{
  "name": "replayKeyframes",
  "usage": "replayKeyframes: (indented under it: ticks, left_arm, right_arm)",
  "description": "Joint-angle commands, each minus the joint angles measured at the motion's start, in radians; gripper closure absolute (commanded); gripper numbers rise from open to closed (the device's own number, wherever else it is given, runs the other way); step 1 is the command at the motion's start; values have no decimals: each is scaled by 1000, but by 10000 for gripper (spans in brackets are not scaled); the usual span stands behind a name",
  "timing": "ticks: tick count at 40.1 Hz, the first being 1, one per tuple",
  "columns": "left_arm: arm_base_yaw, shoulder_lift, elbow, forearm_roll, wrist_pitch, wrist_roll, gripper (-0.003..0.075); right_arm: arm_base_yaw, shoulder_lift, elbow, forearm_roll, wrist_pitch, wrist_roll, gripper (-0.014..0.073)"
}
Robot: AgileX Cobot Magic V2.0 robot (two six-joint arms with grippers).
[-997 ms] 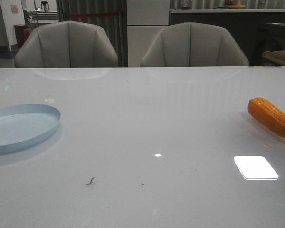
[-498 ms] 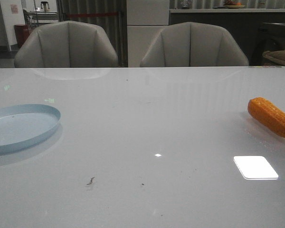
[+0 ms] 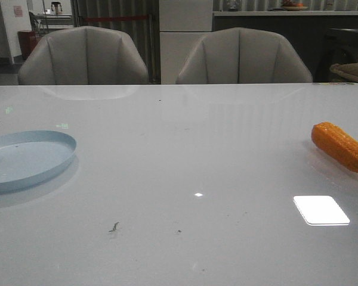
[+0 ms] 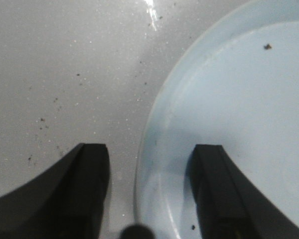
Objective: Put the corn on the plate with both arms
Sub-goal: 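Grasp the rim of the light blue plate with the left gripper, then lift the plate and carry it toward the table center with left gripper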
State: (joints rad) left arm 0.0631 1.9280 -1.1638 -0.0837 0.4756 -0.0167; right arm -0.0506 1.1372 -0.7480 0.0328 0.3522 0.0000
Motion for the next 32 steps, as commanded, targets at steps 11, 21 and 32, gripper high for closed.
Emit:
replayKeyframes:
  ticks: [11,21,32]
  left_arm:
    - [-4,-42,-39,-9,-64,-5,617]
    - [-4,-42,-221,-122,61,-5,617]
    - [-31,-42,-412,-405,192,-5,617]
  right_arm:
    - [1,-15,-37,3,-60,-10,85]
    - [1,-15,-37,3,-60,-10,85]
    - [1,-15,-37,3,-60,-10,85]
